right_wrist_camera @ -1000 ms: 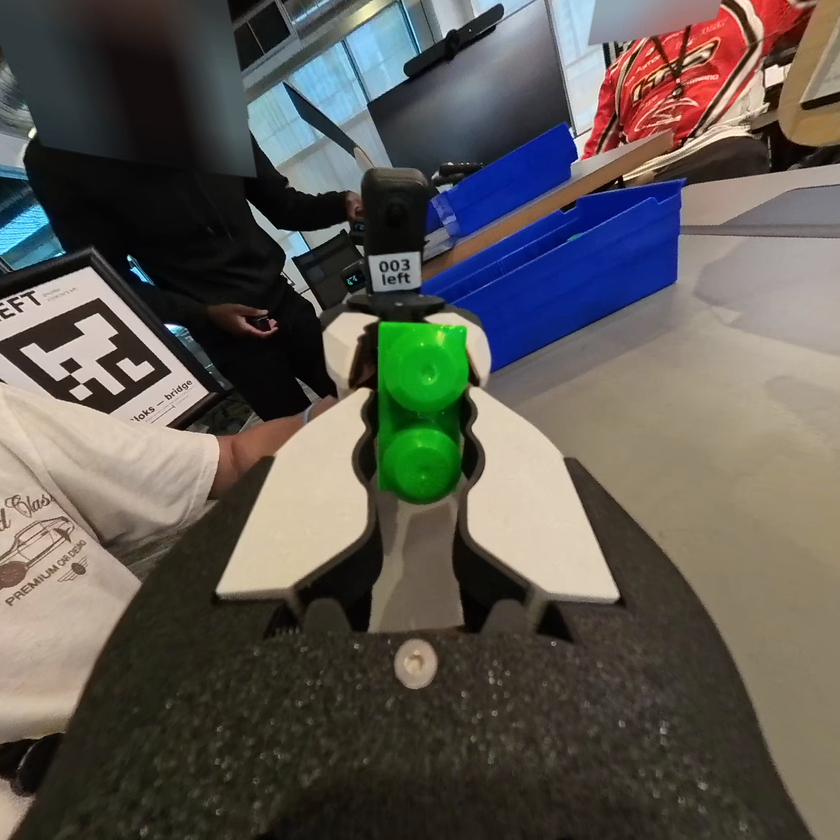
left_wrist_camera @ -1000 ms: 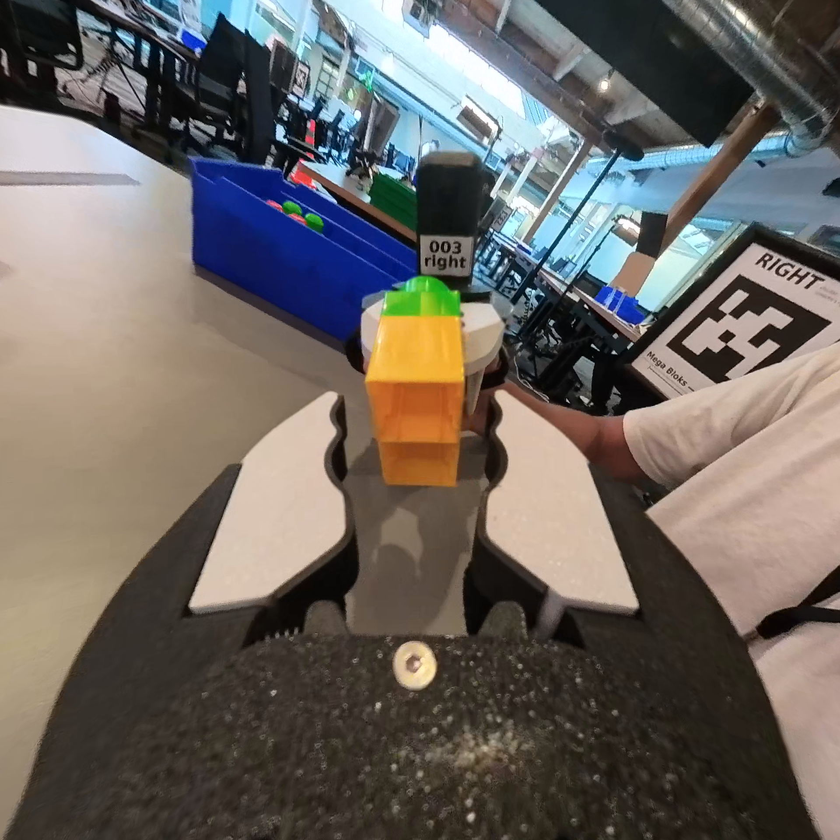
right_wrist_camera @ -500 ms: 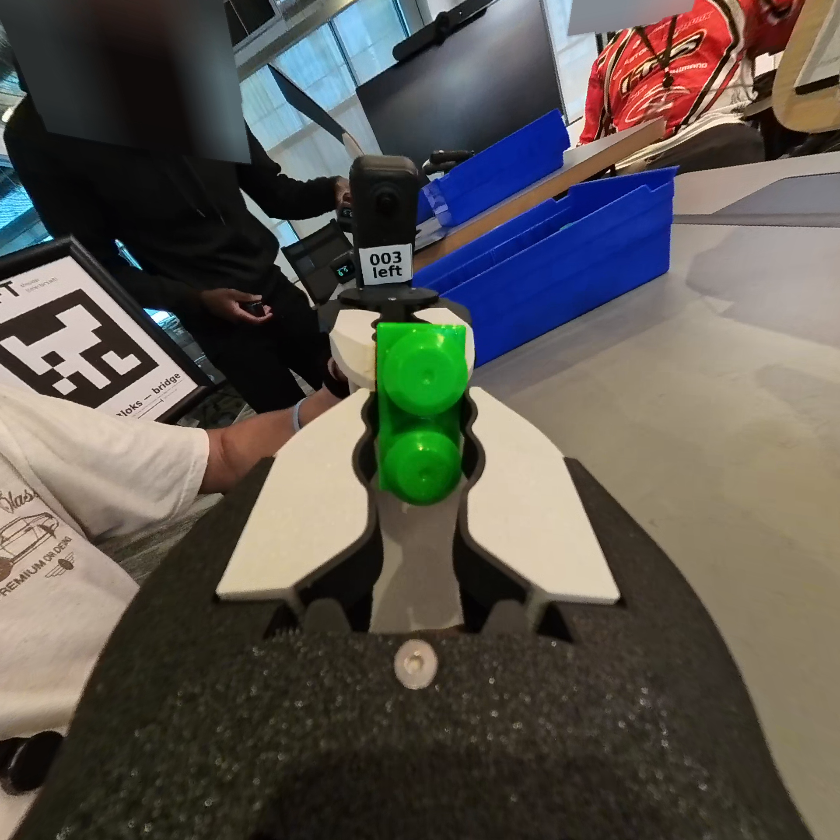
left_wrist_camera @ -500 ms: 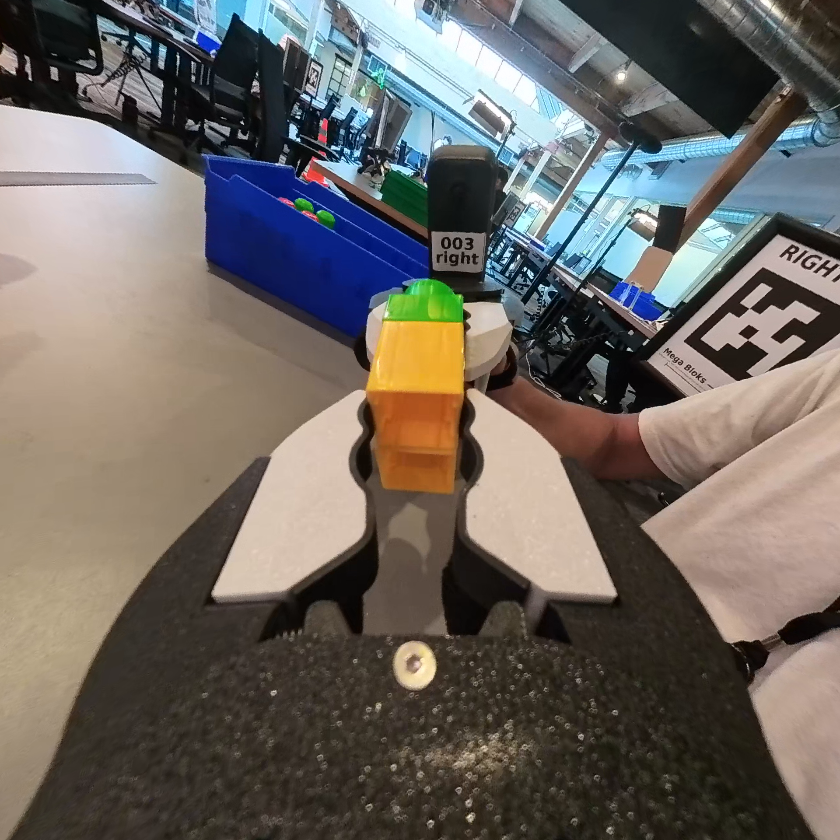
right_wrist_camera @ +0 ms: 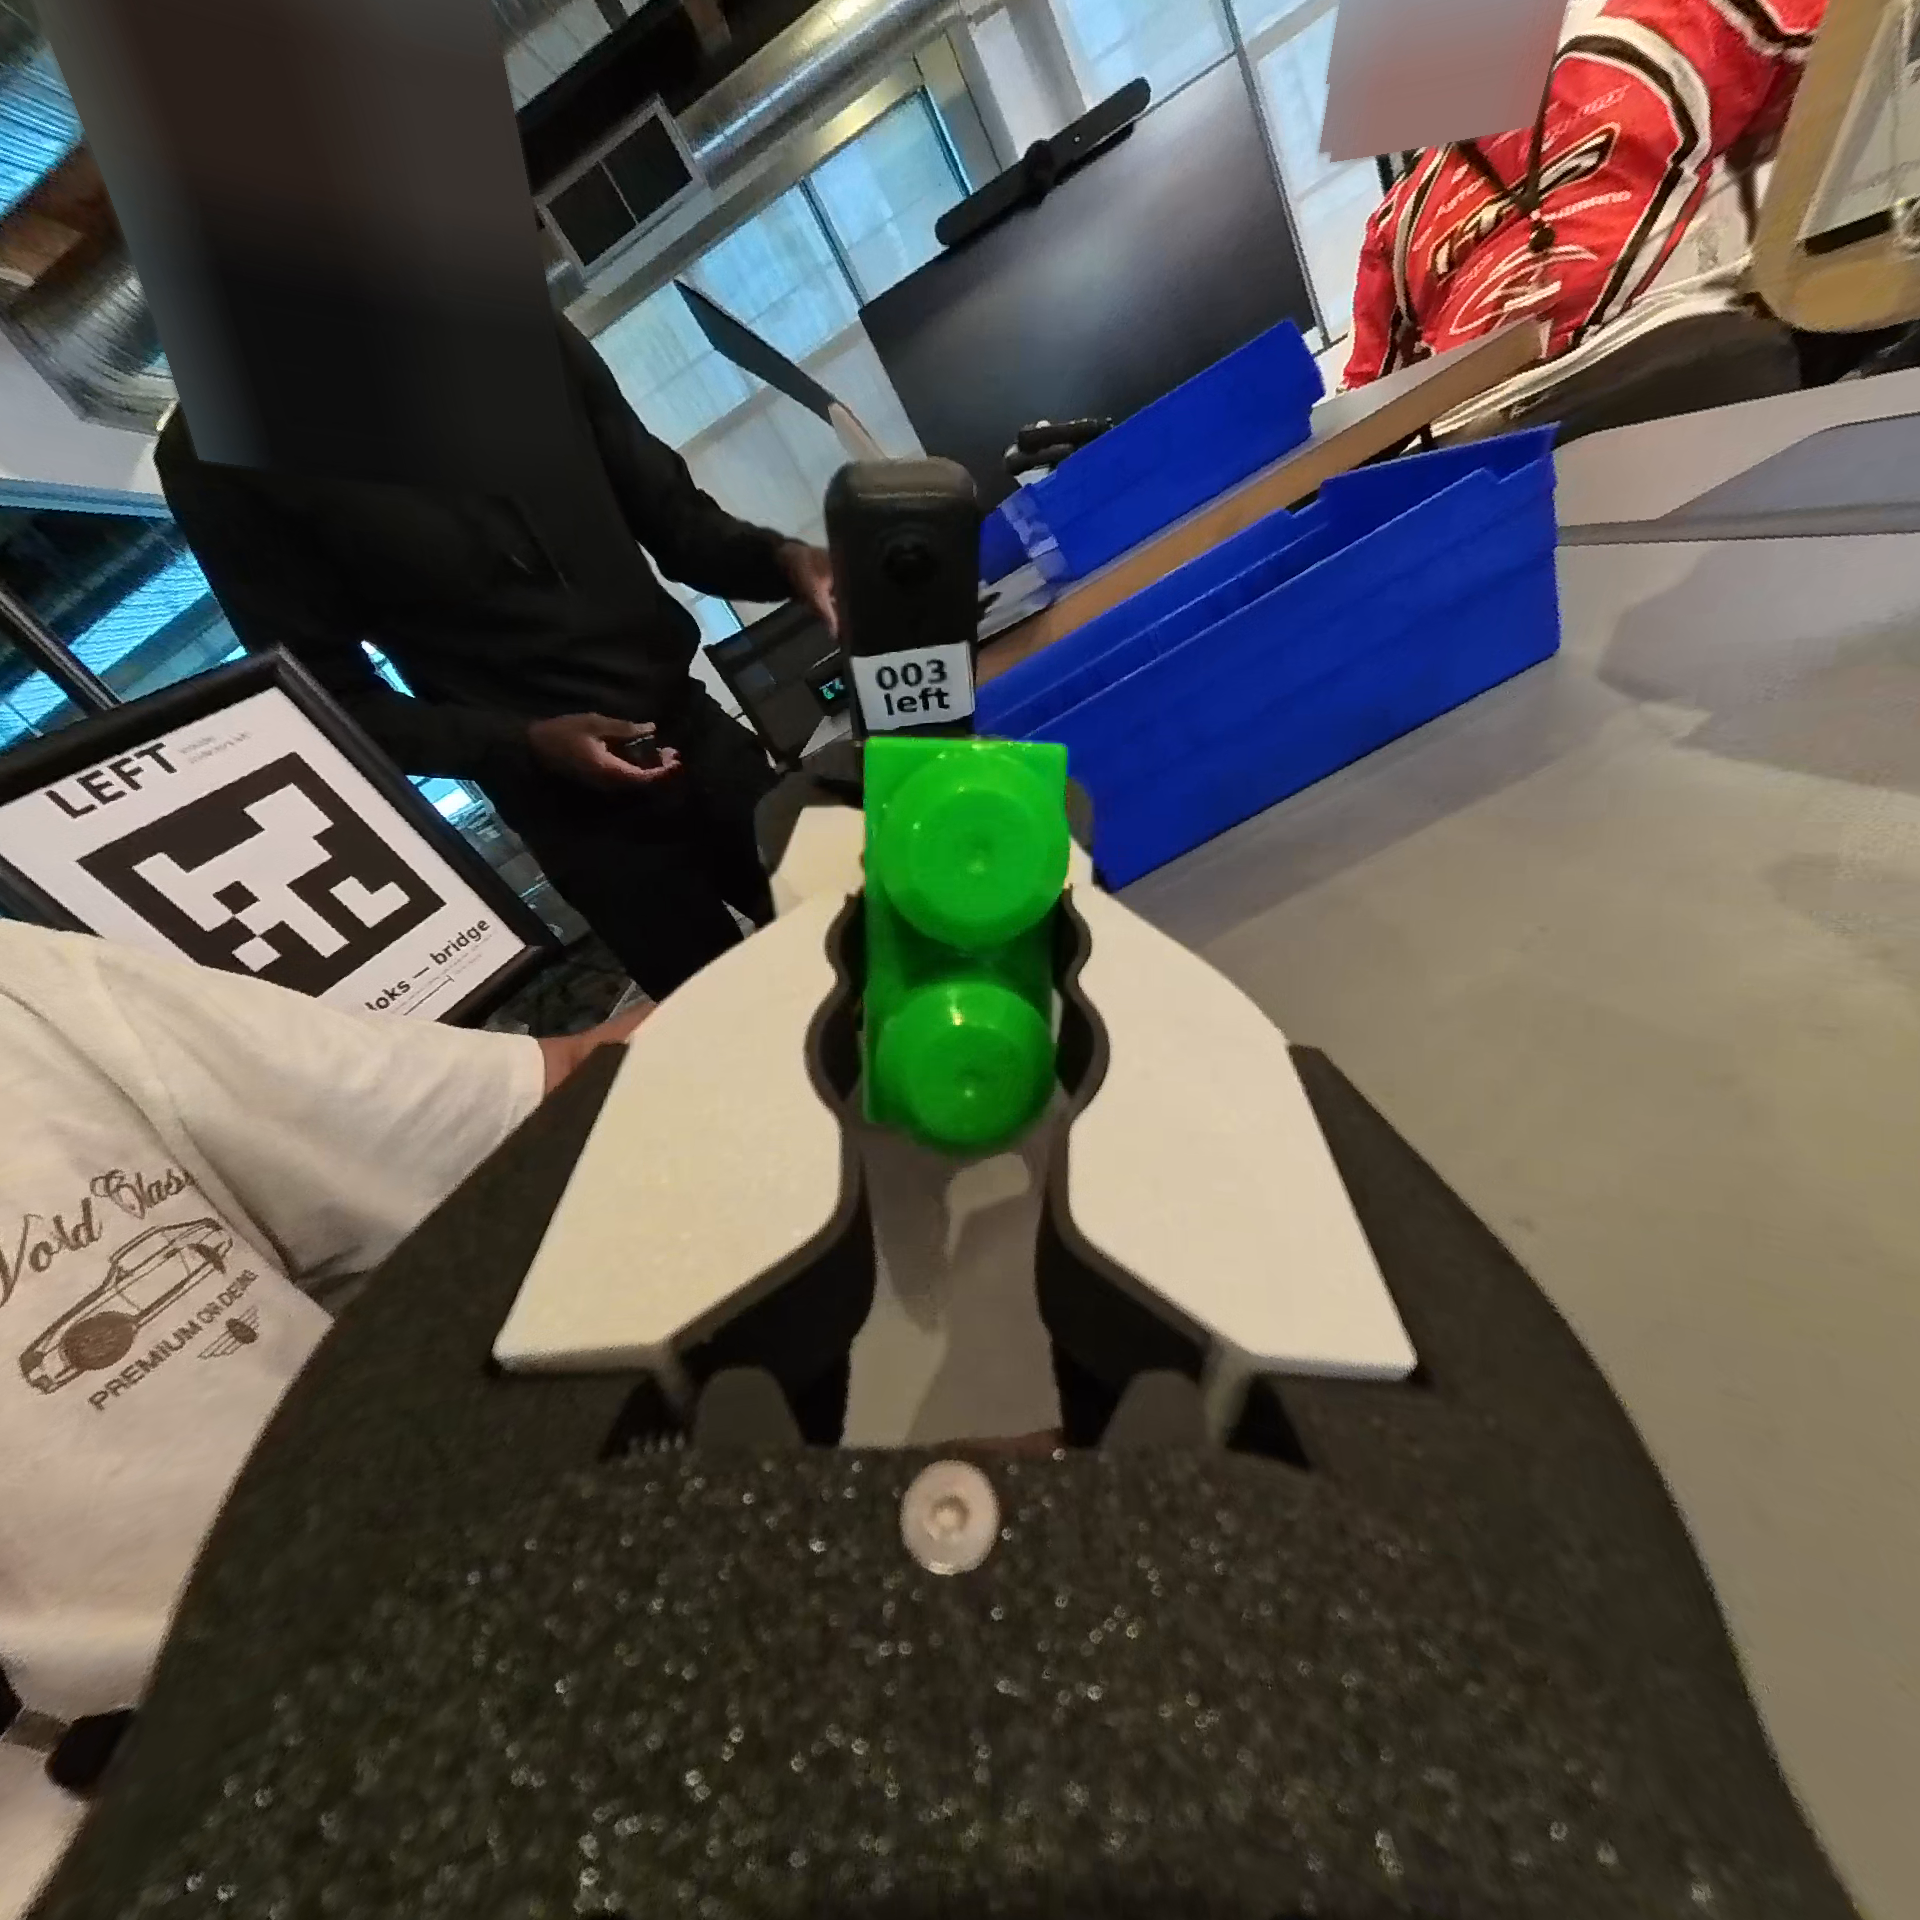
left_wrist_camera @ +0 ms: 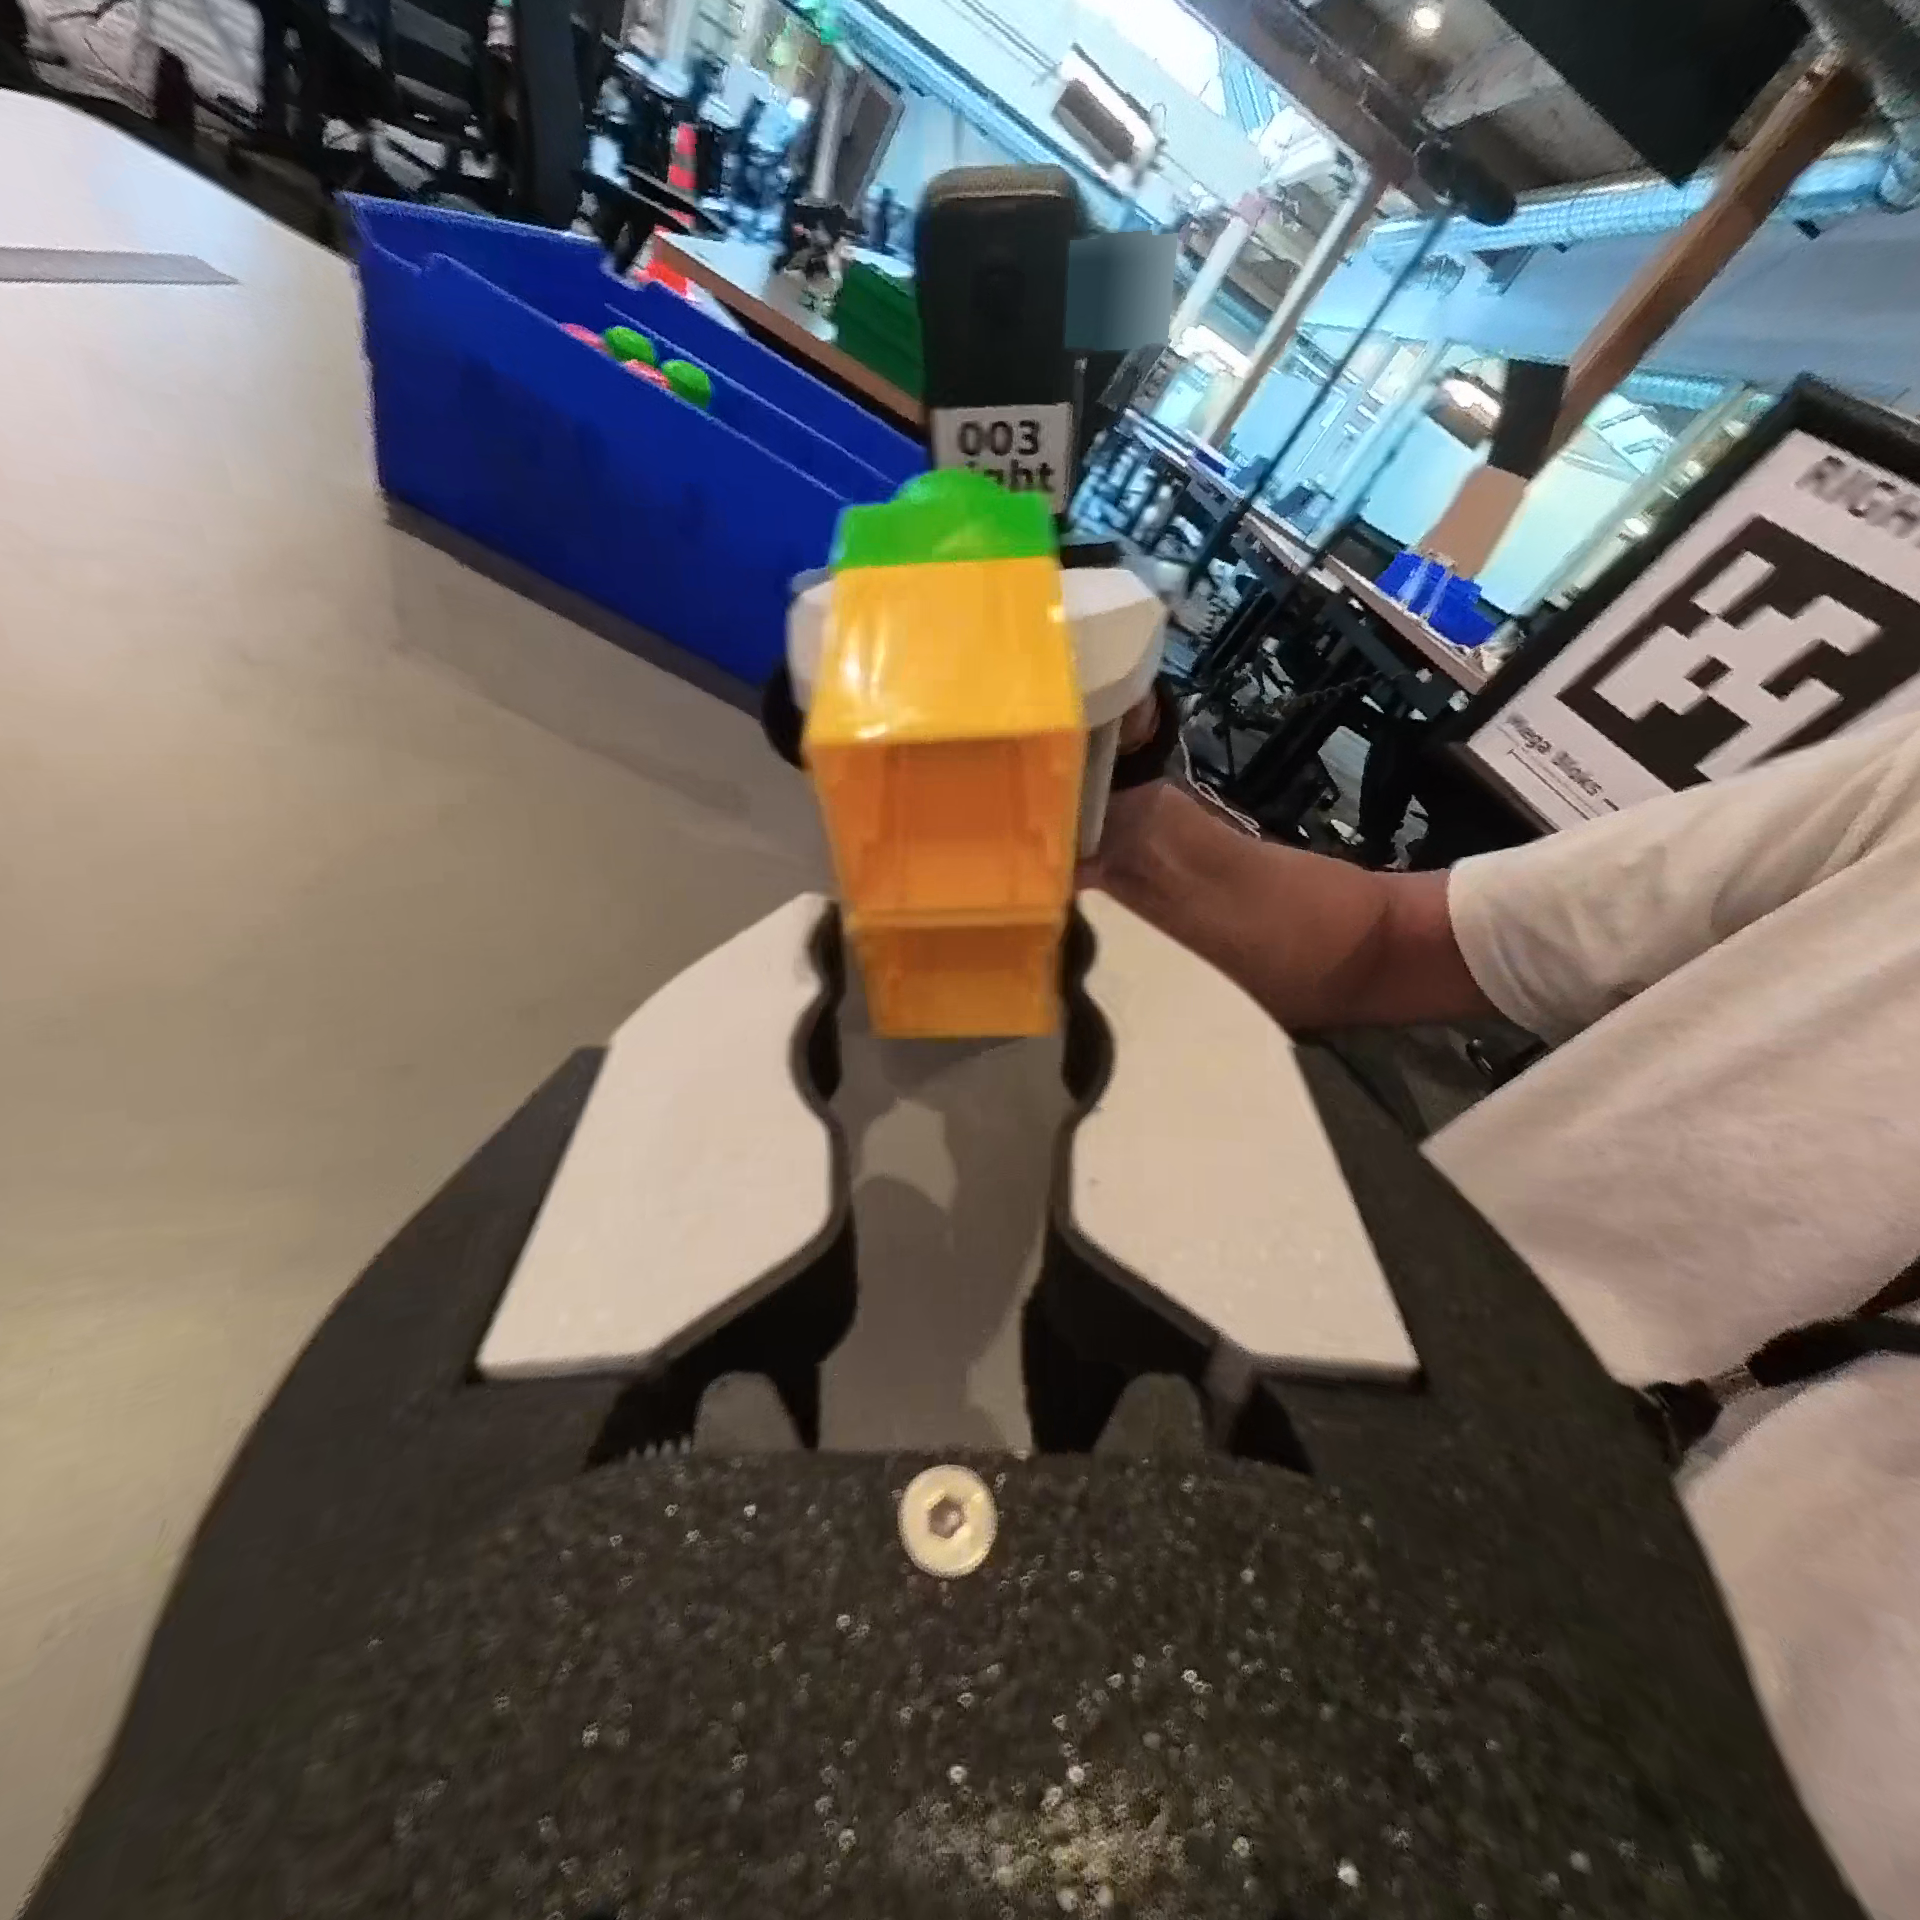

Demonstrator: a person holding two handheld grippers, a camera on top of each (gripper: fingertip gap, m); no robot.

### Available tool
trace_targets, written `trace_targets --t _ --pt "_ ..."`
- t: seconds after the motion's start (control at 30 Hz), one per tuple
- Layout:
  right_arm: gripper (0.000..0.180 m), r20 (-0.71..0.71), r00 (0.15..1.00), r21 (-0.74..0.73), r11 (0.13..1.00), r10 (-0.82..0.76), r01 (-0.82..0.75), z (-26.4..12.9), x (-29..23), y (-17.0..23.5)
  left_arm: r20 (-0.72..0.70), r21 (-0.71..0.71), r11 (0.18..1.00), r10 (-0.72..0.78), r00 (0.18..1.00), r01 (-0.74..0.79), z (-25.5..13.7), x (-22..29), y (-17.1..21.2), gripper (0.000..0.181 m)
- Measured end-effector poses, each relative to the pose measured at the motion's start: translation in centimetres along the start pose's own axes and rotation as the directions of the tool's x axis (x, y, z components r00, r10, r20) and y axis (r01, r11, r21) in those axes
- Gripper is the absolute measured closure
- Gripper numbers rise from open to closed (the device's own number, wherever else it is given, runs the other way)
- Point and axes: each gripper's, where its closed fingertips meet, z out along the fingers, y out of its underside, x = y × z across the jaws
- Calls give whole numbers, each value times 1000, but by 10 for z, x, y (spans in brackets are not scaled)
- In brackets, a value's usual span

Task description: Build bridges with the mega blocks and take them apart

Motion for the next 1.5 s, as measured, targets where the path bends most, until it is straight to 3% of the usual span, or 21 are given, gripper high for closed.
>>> trace_targets --t 0.5,0.93,1.0,1.1,1.2,1.27,1.3,1.5 --pt "146 9 998 -131 989 -63 63 -7 -5 12 -26 -15 1000 21 999 -21 -2 5 1 145" --pt "147 -5 998 -106 992 -69 68 -6 -4 11 -22 30 999 14 1000 -13 -2 2 -6 143" --pt "146 -35 996 -111 991 -79 75 -7 -2 10 62 49 998 43 997 -46 -5 -8 -8 114" --pt "146 -127 988 -105 992 -86 73 -14 9 5 328 64 984 139 934 -169 -19 -36 -14 90" --pt "146 -263 958 -128 988 -114 83 -23 27 7 649 31 964 181 739 -263 -48 -69 -18 84" --pt "146 -336 933 -138 987 -127 85 -28 36 9 773 26 962 154 615 -273 -67 -81 -20 88" --pt "146 -362 923 -140 987 -128 82 -30 40 10 800 31 964 136 585 -265 -72 -84 -19 89" --pt "147 -495 857 -135 987 -143 87 -43 52 9 804 54 960 122 582 -276 -73 -80 -22 88"
